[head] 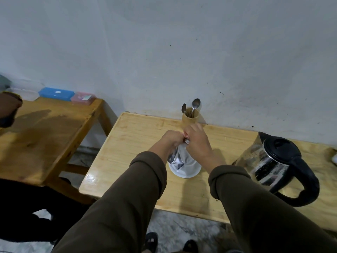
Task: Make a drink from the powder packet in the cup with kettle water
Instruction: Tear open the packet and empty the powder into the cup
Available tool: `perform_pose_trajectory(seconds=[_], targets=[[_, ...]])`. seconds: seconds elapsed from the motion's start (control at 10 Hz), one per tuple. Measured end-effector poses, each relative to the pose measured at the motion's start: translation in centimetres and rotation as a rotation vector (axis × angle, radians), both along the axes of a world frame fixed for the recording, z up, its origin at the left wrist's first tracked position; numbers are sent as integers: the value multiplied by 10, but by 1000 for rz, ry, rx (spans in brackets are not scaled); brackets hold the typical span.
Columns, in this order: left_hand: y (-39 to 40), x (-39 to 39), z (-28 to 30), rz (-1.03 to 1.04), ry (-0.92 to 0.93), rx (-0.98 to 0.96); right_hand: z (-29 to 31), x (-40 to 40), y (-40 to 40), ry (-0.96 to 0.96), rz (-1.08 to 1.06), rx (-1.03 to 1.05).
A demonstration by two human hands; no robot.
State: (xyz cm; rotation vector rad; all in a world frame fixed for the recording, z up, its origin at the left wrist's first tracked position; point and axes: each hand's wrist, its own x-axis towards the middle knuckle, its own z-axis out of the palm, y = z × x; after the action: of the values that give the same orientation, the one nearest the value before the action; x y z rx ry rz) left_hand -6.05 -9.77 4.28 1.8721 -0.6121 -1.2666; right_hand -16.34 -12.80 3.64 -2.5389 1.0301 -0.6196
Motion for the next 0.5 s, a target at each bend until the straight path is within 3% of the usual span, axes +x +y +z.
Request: perform_pose_trajectory(seconds=[0.1,0.2,0.3,0.5], targets=[[3,-3,3,-2,23,9,2,-3,-1,77,80,-69],[0,0,12,-6,7,1,2,-4,-9,30,-10,19],[-4,10,7,77,-113,-37,8,-2,-19,-53,-150,246],[-6,17,-4,30,-132,-125,21,-4,-23,129,-98,252]])
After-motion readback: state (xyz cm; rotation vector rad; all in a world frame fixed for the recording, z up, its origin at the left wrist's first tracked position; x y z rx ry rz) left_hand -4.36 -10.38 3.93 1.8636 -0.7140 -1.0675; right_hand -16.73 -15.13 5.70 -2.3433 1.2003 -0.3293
